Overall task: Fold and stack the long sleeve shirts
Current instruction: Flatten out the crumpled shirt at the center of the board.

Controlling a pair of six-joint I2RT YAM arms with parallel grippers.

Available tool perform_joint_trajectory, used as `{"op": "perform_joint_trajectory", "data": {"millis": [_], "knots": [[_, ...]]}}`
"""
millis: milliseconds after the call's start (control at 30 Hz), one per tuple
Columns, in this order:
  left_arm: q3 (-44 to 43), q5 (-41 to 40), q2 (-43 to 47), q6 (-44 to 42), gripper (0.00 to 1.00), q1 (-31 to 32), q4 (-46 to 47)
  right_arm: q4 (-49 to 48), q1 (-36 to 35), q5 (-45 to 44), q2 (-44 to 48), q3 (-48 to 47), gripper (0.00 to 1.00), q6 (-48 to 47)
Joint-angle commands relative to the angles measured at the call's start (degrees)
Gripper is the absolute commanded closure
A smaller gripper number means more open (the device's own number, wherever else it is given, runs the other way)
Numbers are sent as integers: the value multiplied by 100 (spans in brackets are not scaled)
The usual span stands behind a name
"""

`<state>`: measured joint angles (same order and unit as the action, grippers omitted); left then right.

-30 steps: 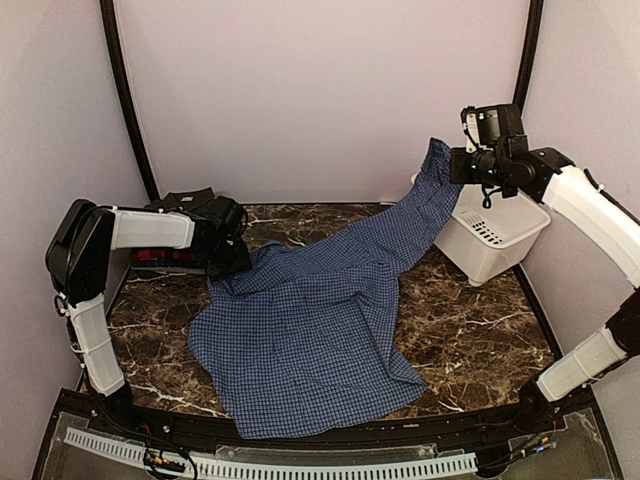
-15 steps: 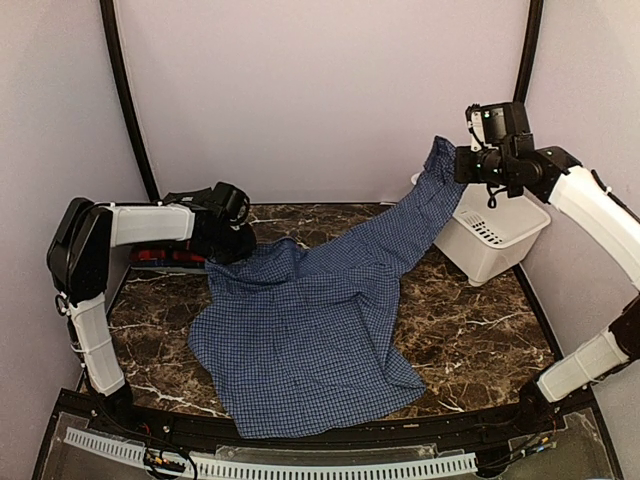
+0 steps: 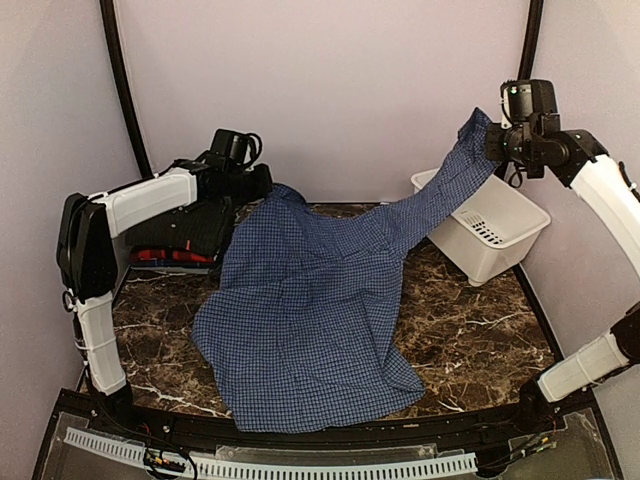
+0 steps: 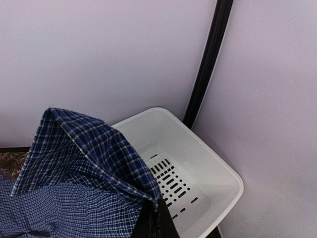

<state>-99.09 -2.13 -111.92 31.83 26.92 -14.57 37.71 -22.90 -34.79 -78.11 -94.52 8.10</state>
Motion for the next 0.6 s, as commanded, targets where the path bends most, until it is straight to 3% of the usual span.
{"op": "perform_joint_trajectory", "data": {"millis": [0,133,233,367,433,567], "knots": [[-882,-155,-643,-198,100,19,-109,47,366,-435,18,-336,100,-110],[-1730,-195,-1430,-123,100,15,-496,106,452,-464,-155,-459,100,-152],[-2273,-169,-2044,-119,100,15,-765,94,394,73,-257,-488,100,-183],[-3105,-97,-2539,-175,94,-1,-1133,120,-222,524,-548,-469,100,-299],[-3233,-45,-2619,-181,88,-14,-1200,118,-687,593,-783,-384,100,-255],[-3319,102,-2624,-183,63,-20,-1324,-25,-1449,733,-1402,-132,100,-27]]}}
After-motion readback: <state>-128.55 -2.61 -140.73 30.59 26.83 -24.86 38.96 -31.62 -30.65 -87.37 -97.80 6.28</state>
